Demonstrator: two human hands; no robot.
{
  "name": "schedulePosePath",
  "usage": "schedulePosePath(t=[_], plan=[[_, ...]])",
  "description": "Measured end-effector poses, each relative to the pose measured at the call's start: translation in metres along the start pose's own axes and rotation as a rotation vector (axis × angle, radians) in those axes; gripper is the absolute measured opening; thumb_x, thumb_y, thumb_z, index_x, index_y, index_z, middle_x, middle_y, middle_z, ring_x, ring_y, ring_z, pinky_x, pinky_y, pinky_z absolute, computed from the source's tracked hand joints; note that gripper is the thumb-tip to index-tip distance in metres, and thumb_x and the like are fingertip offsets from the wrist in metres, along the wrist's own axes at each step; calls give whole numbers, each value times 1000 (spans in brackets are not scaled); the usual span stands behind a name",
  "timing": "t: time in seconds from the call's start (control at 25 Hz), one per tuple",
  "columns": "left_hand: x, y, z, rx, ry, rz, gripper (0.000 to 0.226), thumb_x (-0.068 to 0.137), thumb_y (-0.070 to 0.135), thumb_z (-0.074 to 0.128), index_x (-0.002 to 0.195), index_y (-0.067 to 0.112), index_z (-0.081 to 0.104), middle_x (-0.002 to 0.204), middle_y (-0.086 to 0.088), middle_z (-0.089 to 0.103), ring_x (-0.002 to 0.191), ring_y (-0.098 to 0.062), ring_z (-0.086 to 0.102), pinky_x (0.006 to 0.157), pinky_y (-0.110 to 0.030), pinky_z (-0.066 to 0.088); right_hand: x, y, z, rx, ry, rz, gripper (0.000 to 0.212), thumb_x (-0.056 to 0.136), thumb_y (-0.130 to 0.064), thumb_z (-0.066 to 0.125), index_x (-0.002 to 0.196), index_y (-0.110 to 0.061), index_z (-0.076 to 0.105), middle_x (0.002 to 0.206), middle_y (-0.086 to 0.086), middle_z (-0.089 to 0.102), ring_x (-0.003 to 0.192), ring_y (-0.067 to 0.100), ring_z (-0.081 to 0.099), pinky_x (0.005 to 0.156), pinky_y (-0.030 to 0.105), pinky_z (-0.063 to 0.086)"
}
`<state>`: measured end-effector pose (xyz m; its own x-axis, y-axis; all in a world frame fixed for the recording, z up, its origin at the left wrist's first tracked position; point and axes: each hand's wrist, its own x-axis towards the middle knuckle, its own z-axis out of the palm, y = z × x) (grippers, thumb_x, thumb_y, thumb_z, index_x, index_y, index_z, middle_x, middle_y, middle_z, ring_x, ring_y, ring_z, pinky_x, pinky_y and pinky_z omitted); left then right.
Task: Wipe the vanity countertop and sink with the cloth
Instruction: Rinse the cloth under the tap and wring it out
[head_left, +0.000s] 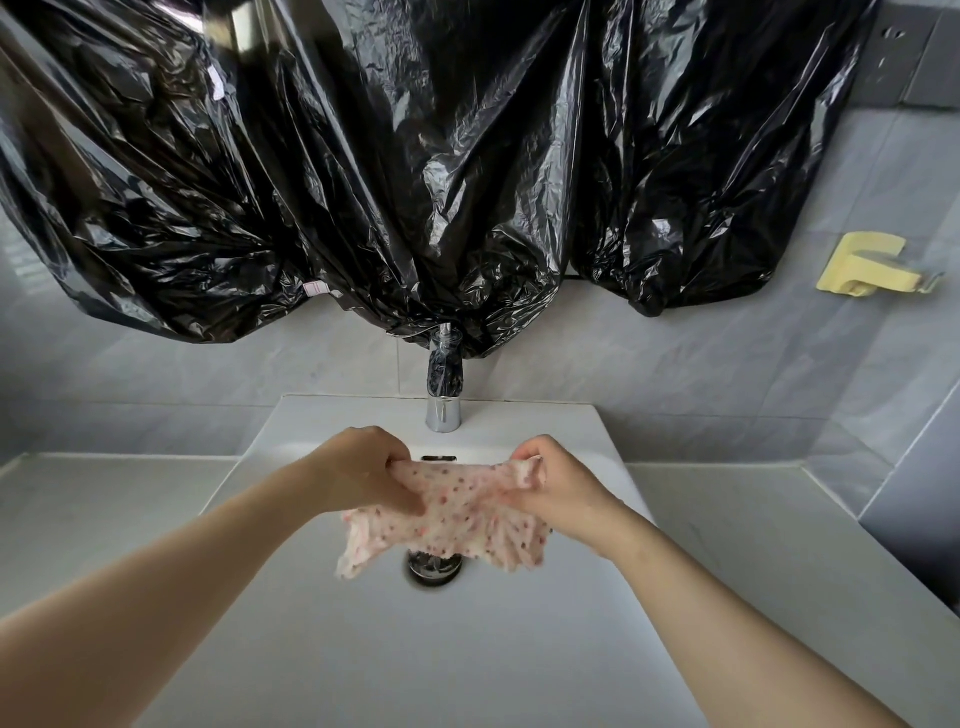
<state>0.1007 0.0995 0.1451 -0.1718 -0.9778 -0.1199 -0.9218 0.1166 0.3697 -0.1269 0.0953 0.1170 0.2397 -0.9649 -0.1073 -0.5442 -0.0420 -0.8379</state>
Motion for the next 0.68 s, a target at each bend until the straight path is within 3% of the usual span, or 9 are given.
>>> schedulePosePath(t=[0.12, 0.2, 0.28, 0.4, 0.48, 0.6, 0.68], plan=[[-8, -6, -7, -474, -165, -60, 35, 57, 31, 81, 74, 15, 55, 68, 5, 57, 65, -12, 52, 56, -19, 39, 9, 8, -8, 221, 119, 45, 24, 78, -5, 67, 91, -21, 55, 90, 2, 56, 82, 19, 55, 74, 35, 51], [-11, -9, -5, -844, -190, -121, 37, 54, 25, 79, 78, 13, 53, 70, -2, 55, 66, -17, 49, 58, -23, 42, 11, 12, -12, 300, 198, 138, 18, 78, -3, 62, 83, -20, 57, 82, 2, 56, 75, 19, 54, 62, 30, 48], [-7, -3, 8, -963, -42, -260, 20, 73, 15, 73, 75, 13, 52, 65, -5, 55, 53, -17, 48, 52, -24, 44, 9, 11, -9, 270, 285, 209, 10, 79, -9, 58, 78, -18, 55, 70, -2, 51, 64, 16, 47, 53, 22, 34], [-1, 25, 36, -1068, 84, -473, 21, 91, 8, 53, 70, 10, 52, 52, -5, 56, 32, -13, 47, 39, -21, 44, 0, -2, 12, 206, 373, 187, 8, 83, -13, 54, 78, -17, 48, 71, -5, 49, 63, 11, 45, 47, 19, 31], [1, 46, 49, -1357, -36, -490, 24, 95, 15, 47, 76, 6, 58, 55, -7, 60, 42, -18, 56, 42, -24, 47, -7, -11, 30, 171, 294, 20, 10, 80, -13, 58, 77, -20, 52, 73, -10, 55, 70, 10, 52, 54, 16, 38], [11, 54, 58, -1488, -60, -472, 28, 95, 28, 48, 92, 4, 63, 79, -12, 64, 68, -23, 58, 62, -31, 47, -15, -18, 35, 189, -23, -175, 9, 78, -15, 67, 77, -23, 68, 71, -17, 62, 69, 1, 60, 61, 19, 47], [18, 49, 57, -1557, -16, -480, 24, 96, 17, 45, 93, -1, 60, 82, -15, 65, 75, -26, 60, 70, -35, 47, -13, -14, 25, 398, 108, -69, 9, 85, -21, 64, 86, -16, 72, 78, -12, 64, 74, 9, 59, 69, 27, 44]])
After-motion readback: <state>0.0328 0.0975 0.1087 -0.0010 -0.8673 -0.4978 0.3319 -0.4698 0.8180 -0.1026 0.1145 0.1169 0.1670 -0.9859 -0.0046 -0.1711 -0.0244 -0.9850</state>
